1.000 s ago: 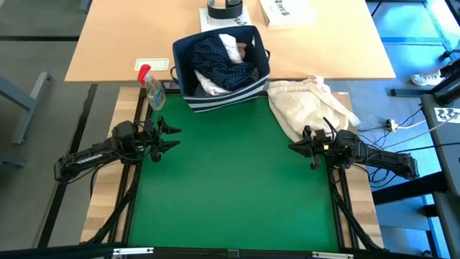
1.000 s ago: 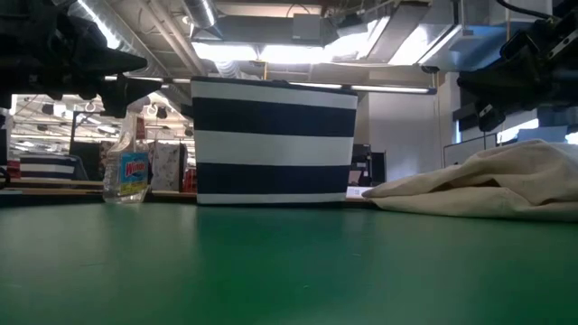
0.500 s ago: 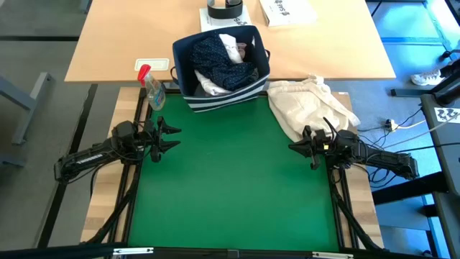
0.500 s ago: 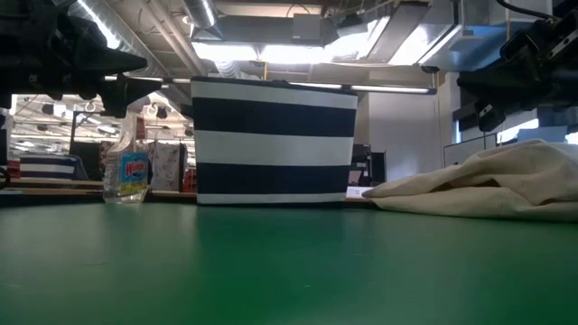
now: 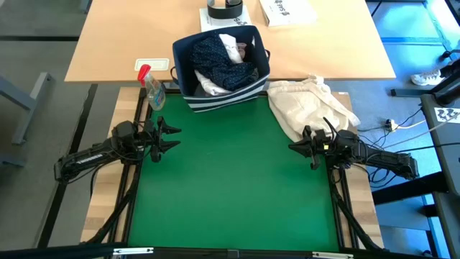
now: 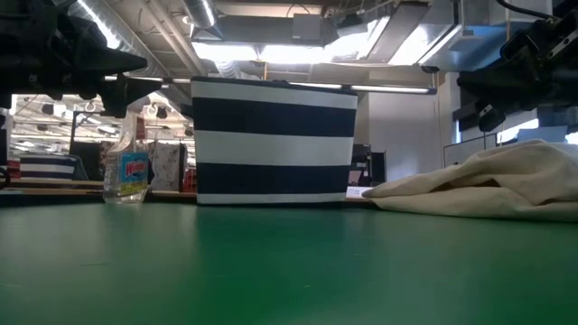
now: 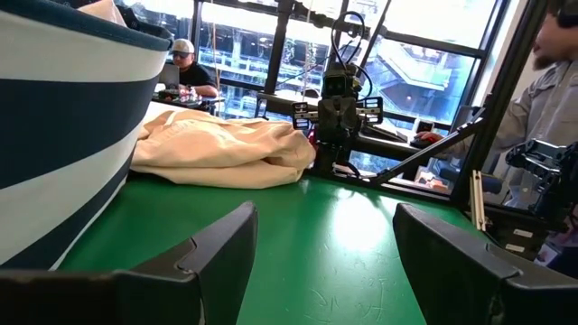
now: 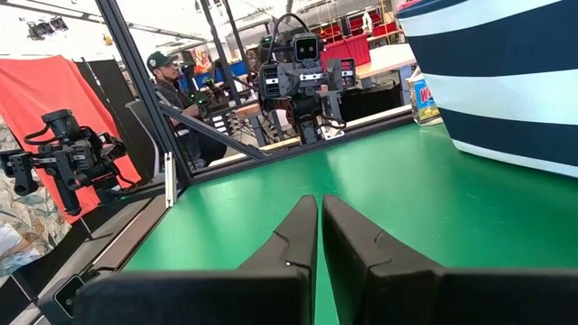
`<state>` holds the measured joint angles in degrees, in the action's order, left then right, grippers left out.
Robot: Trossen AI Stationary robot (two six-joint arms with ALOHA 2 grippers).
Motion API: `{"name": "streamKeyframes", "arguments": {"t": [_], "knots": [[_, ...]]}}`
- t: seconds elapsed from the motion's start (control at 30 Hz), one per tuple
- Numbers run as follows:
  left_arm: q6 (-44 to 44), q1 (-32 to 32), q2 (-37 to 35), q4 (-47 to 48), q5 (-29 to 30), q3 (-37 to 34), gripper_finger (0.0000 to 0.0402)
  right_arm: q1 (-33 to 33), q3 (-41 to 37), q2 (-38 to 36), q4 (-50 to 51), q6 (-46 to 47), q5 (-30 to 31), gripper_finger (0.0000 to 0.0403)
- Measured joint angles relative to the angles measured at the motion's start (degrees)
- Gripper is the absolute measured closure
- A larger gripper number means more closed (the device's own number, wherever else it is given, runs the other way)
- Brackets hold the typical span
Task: Fold laundry
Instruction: Return to Home Position
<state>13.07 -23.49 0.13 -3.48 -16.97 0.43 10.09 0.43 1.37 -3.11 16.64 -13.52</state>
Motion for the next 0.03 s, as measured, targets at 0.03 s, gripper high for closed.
{"name": "streamKeyframes", "arguments": {"t": [0.03], "knots": [[0.00, 0.00, 0.01, -0.01, 0.00, 0.00, 0.0149, 0.00, 0.00, 0.00, 0.00, 0.01, 0.00, 0.0382]]}}
